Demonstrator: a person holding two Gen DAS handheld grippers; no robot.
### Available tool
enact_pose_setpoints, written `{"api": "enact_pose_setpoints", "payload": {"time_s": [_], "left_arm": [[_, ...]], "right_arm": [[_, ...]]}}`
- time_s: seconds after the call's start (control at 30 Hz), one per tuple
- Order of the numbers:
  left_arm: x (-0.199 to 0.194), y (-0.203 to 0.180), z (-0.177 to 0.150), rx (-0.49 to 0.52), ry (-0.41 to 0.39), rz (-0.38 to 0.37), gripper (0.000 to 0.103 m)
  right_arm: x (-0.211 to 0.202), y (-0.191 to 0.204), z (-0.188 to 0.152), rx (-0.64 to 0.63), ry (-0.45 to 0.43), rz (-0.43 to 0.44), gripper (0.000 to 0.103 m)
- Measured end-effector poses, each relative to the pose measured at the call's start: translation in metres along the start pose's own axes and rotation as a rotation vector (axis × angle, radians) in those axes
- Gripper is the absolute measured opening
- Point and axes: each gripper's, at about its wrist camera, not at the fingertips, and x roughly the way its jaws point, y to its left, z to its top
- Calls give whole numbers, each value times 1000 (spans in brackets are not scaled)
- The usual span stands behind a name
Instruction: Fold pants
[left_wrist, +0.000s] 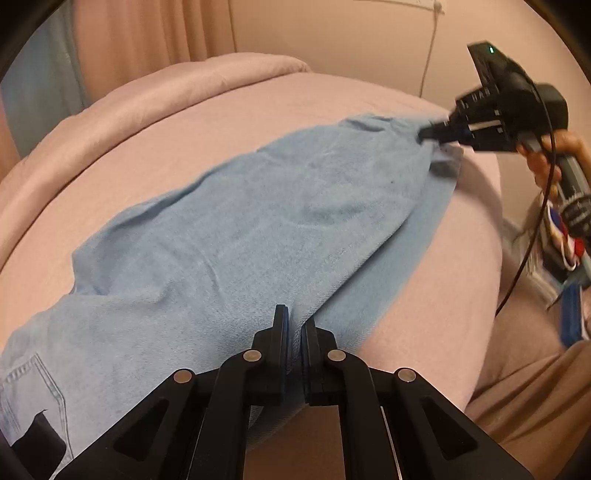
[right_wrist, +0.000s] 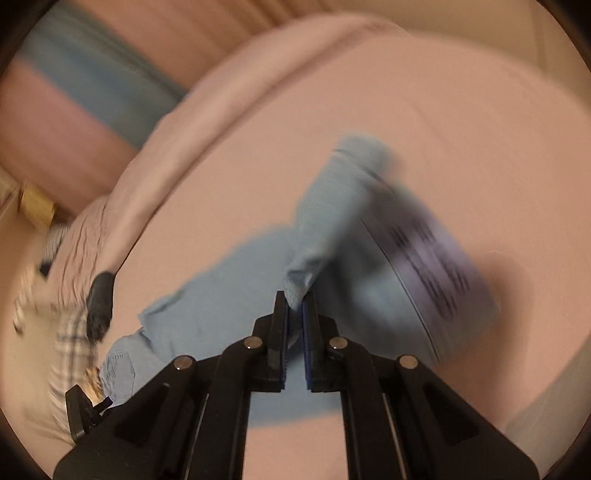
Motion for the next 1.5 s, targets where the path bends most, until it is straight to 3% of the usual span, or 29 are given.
{"api": "enact_pose_setpoints", "payload": {"time_s": [0.2, 0.37, 0.57, 0.67, 0.73, 0.8, 0.9, 0.97, 1.03, 1.07, 1.3, 1.47, 1.5], "left_arm": [[-5, 8, 1, 7, 16, 8, 5], [-10, 14, 1, -8, 6, -19, 4], [-3, 14, 0, 7, 40, -28, 4], [-10, 21, 5, -31, 49, -70, 5], [-21, 23, 9, -43, 43, -91, 6], [-34, 27, 14, -65, 26, -143, 10], [-48, 35, 29, -137, -35, -268, 16], [-47, 37, 44, -183, -68, -320, 27], [-37, 32, 59, -194, -84, -325, 29], [-29, 29, 65, -194, -78, -324, 29], [36, 28, 83, -294, 28, -341, 29], [75, 32, 72, -325, 144, -284, 29], [75, 32, 71, -327, 127, -281, 29]], "right_arm": [[3, -19, -24, 86, -1, 19, 8], [-17, -5, -20, 49, -47, 27, 7], [-1, -33, -28, 116, 37, 6, 12], [-7, -38, -26, 116, 27, 30, 13], [-11, -39, -21, 109, 19, 29, 19], [-20, -47, -14, 150, -29, 39, 45], [-27, -63, -1, 200, -93, 48, 47], [-24, -69, 6, 211, -98, 49, 45], [-20, -74, 11, 213, -96, 45, 29], [-17, -76, 12, 205, -95, 23, 10], [-36, -77, 8, 193, -132, 43, 5], [-21, -88, 4, 226, -65, -27, 2], [-17, -90, 5, 234, -55, -33, 2]]}}
